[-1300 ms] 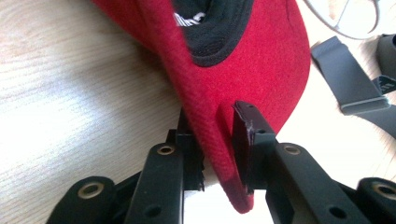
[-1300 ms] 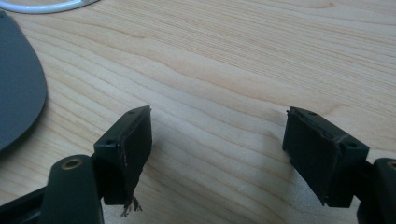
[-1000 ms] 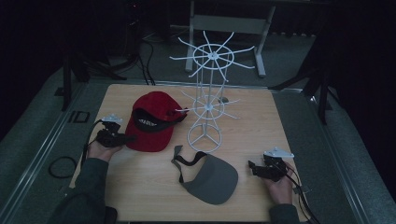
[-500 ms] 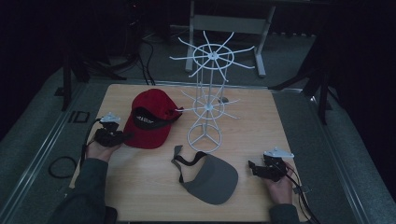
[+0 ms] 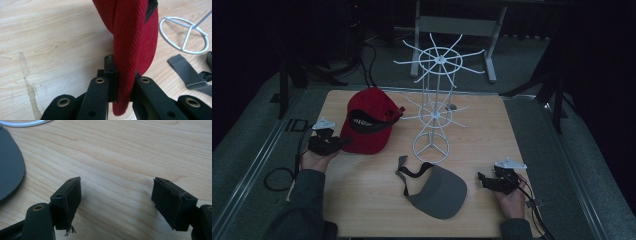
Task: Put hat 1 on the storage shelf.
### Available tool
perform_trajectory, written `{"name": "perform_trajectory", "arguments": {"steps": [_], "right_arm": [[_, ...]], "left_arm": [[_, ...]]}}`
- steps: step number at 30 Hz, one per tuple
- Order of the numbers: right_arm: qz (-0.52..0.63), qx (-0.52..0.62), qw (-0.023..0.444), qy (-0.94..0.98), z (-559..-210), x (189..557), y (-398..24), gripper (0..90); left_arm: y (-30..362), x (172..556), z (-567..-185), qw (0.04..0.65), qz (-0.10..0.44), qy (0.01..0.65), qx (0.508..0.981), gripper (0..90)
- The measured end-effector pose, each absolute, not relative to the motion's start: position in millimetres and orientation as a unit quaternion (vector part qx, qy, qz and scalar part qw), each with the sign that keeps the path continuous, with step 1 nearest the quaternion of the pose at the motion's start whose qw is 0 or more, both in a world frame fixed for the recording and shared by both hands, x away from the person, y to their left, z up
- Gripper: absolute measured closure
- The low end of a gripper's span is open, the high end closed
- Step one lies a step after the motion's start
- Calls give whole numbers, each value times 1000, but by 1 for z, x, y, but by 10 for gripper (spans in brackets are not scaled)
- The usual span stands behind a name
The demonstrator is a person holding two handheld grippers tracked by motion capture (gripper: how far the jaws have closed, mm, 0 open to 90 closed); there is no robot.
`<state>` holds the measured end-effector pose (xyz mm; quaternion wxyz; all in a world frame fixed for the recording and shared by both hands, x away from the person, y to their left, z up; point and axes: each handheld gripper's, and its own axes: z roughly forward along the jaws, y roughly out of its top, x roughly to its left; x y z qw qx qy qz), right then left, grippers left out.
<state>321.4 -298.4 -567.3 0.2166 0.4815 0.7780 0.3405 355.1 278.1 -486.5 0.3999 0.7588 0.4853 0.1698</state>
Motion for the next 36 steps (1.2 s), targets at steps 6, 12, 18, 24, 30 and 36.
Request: {"name": "perform_trajectory", "arguments": {"steps": [6, 12, 18, 24, 30, 36], "right_arm": [[341, 482, 216, 778, -567, 321, -298, 238], [340, 481, 216, 778, -567, 321, -298, 238], [340, 481, 216, 778, -567, 321, -298, 237], [341, 481, 216, 778, -567, 321, -298, 236], [340, 481, 216, 779, -567, 321, -298, 235], [340, 481, 216, 778, -567, 321, -298, 235]], "left_arm": [[280, 353, -480, 406, 180, 485, 753, 862], [280, 350, -473, 412, 188, 485, 748, 862], [280, 348, -468, 418, 198, 486, 742, 862], [280, 346, -463, 424, 206, 486, 736, 862], [280, 344, -455, 434, 217, 487, 726, 862], [278, 342, -450, 442, 224, 484, 721, 862]]}}
